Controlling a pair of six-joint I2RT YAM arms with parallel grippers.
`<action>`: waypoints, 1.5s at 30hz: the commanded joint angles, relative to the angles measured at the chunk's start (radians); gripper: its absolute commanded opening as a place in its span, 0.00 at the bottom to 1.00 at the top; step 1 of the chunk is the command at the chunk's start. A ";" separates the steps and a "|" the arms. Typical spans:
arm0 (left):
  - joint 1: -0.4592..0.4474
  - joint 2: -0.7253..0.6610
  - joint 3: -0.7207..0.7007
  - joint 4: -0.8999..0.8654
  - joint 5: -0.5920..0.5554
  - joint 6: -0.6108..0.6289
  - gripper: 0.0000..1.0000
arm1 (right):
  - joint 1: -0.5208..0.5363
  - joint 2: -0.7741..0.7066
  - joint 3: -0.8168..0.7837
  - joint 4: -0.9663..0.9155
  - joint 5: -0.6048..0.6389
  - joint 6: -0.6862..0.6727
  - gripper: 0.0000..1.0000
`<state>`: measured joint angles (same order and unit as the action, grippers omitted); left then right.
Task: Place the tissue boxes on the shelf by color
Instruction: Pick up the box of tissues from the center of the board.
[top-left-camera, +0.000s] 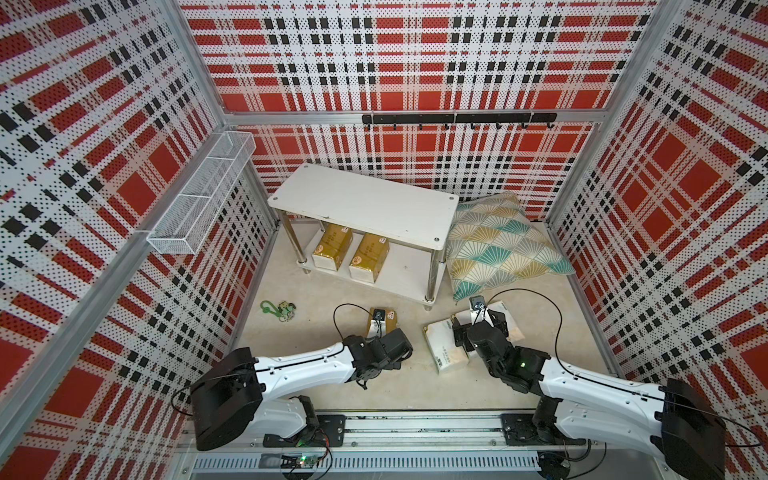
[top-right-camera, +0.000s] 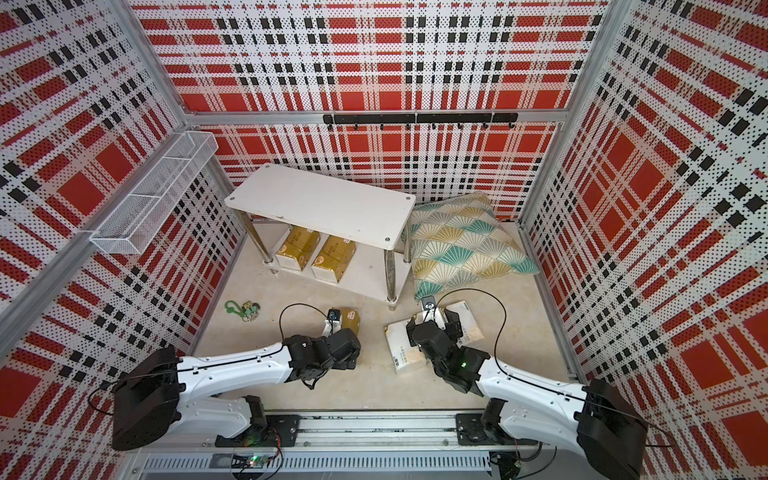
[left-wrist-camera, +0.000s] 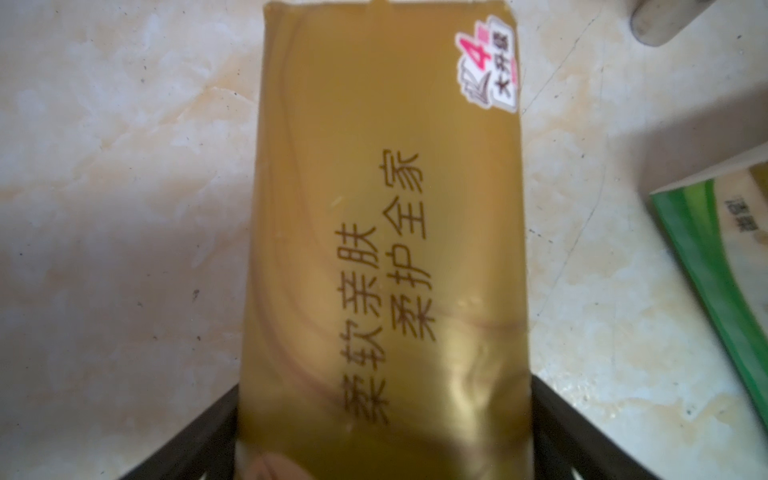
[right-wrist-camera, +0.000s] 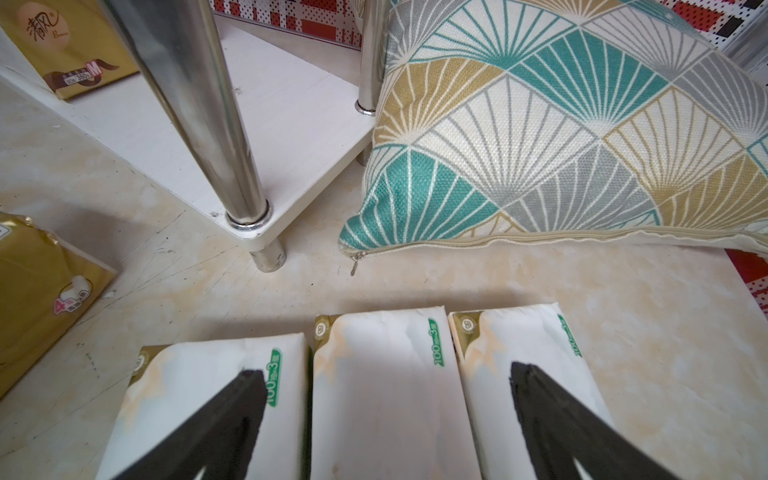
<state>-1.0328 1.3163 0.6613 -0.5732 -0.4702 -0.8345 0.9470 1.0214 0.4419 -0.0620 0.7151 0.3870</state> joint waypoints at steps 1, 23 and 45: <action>0.007 -0.007 -0.028 0.022 0.010 0.006 1.00 | 0.000 0.004 0.013 -0.004 0.013 0.003 1.00; 0.039 -0.007 -0.101 0.127 0.011 0.031 0.96 | 0.000 0.005 0.007 -0.012 0.011 0.016 1.00; 0.003 -0.139 -0.031 -0.007 -0.052 -0.040 0.86 | 0.000 0.027 0.012 -0.009 0.003 0.017 1.00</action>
<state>-1.0187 1.2022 0.5728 -0.5503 -0.4763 -0.8543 0.9466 1.0370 0.4419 -0.0624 0.7147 0.3908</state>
